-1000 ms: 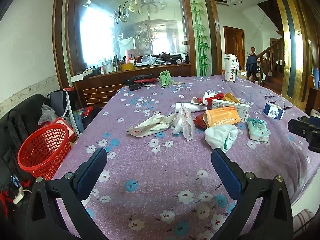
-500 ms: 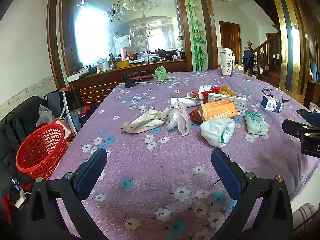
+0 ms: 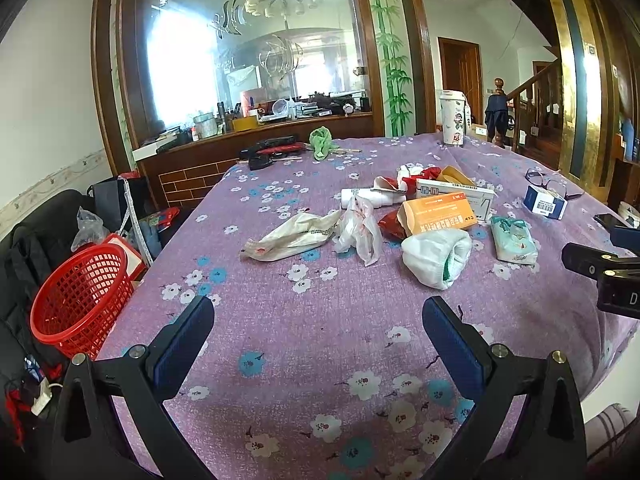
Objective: Collect trash
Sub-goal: 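Move both tools toward the cluttered table items, then grasp the white knit cap with left tool while right tool grasps teal tissue pack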
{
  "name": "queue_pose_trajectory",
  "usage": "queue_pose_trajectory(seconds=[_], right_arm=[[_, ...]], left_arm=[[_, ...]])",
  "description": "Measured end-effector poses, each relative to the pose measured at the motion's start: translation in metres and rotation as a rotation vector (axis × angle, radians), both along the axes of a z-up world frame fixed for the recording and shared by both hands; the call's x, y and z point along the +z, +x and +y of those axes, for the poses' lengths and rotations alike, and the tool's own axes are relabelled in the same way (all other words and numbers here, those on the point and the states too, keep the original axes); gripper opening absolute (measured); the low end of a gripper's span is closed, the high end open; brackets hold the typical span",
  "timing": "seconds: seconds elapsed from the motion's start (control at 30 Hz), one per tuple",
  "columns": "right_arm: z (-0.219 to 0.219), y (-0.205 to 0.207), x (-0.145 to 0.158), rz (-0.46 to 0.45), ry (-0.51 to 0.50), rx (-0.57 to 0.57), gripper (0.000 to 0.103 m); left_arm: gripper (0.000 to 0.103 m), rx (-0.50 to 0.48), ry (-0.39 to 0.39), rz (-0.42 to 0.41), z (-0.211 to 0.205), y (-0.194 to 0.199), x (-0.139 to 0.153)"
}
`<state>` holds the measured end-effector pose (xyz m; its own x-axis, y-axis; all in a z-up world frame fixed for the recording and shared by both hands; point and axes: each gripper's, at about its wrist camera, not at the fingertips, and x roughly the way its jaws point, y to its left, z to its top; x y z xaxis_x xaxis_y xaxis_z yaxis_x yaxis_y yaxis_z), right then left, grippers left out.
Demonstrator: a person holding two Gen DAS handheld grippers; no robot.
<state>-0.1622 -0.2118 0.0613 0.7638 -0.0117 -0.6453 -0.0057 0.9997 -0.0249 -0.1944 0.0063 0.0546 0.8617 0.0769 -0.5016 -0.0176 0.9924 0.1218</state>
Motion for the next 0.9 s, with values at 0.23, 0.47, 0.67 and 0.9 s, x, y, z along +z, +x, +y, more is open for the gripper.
queue_pose_trajectory(seconds=[0.23, 0.47, 0.67, 0.9], right_arm=[[0.0, 0.001, -0.001, 0.004, 0.001, 0.0, 0.094], [0.0, 0.001, -0.001, 0.004, 0.0, 0.0, 0.094], [-0.006, 0.008, -0.003, 0.038, 0.051, 0.021, 0.094], [-0.042, 0.04, 0.003, 0.115, 0.227, 0.014, 0.082]], left_arm=[[0.103, -0.005, 0.002, 0.006, 0.0, 0.0, -0.003], [0.103, -0.004, 0.002, 0.007, -0.001, 0.0, -0.003], [0.103, -0.031, -0.002, 0.029, -0.004, 0.005, -0.005], [0.103, -0.178, -0.085, 0.159, -0.015, 0.054, 0.006]])
